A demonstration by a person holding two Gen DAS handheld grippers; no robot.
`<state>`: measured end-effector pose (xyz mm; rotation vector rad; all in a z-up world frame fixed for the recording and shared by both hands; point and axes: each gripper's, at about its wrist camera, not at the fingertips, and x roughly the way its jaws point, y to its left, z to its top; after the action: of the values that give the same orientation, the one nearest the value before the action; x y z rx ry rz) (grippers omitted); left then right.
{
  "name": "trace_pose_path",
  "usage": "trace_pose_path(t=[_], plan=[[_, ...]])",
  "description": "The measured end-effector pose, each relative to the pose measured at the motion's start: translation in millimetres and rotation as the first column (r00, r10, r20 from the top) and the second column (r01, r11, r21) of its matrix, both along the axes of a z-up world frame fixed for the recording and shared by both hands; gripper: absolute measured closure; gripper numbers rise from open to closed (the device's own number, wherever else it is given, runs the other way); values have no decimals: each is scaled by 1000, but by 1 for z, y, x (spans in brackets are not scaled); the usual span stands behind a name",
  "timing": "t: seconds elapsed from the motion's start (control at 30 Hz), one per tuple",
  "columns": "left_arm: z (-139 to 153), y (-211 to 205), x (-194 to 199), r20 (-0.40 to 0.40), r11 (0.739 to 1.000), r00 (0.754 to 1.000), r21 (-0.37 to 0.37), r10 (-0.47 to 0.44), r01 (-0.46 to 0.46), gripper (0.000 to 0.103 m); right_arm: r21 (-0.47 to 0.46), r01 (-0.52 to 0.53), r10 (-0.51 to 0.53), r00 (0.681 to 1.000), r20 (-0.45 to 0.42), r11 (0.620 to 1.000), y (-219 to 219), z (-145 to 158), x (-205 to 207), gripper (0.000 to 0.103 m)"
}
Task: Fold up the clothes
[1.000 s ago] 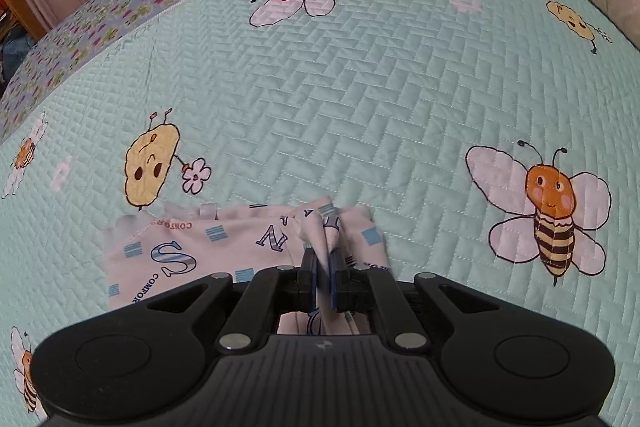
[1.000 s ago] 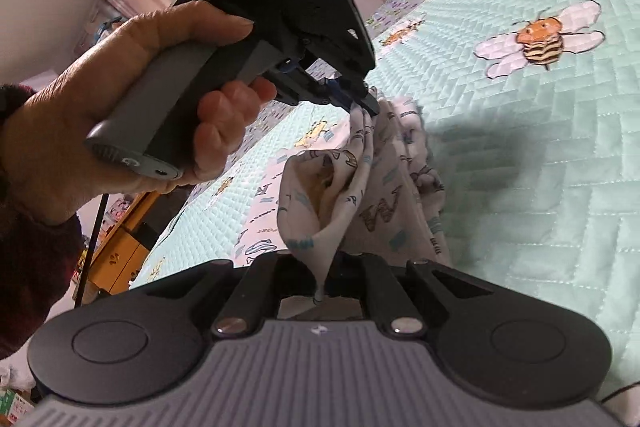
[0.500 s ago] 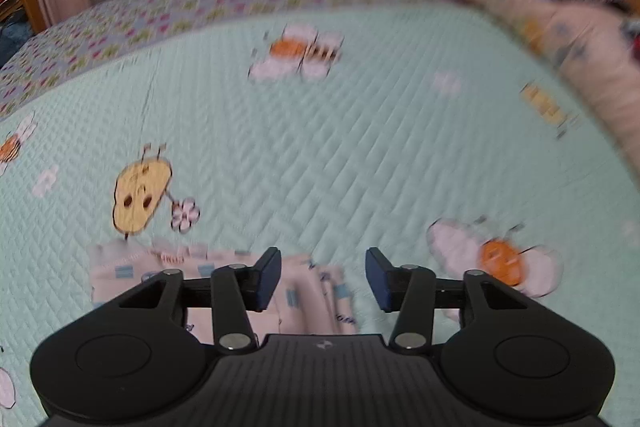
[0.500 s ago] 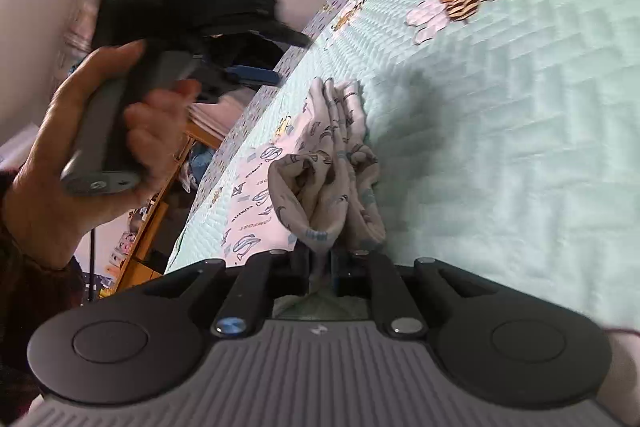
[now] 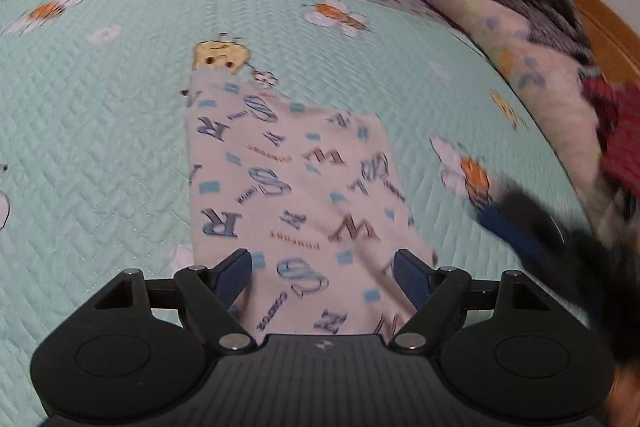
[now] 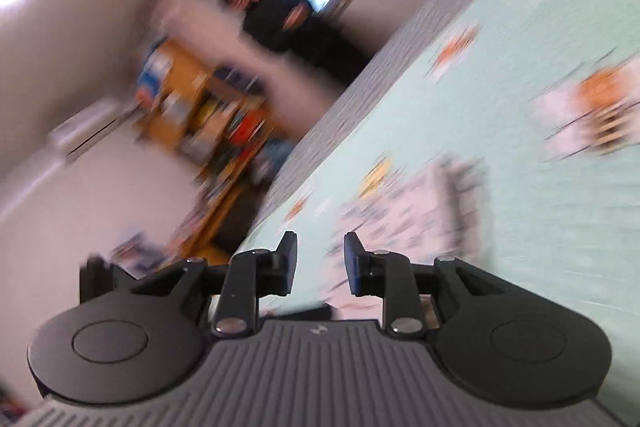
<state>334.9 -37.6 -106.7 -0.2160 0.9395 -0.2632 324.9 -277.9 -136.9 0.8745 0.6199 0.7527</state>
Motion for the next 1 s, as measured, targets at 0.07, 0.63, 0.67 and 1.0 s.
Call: trace_pose_path(t=[0.07,0.63,0.67,1.0], plan=[[-10,-4,-1,-14,999,999,19,-43,43,23,-19,-121,119,990,-81,992,13,-22,38,77],[-42,-19,-12,-10,964,983,191,-185,183,9,-313,-248,216,967,-134,917,-9,-51,66,103],[-41,-18,-12,-13,965,982,185,-187,186,9,-257,-231,196,968,-156,939,-17,-53,68,103],[-6,-4,-32,102,978,975,88,-198,189,17,-218,-179,176,984,-33,959,22,-16,100,87]])
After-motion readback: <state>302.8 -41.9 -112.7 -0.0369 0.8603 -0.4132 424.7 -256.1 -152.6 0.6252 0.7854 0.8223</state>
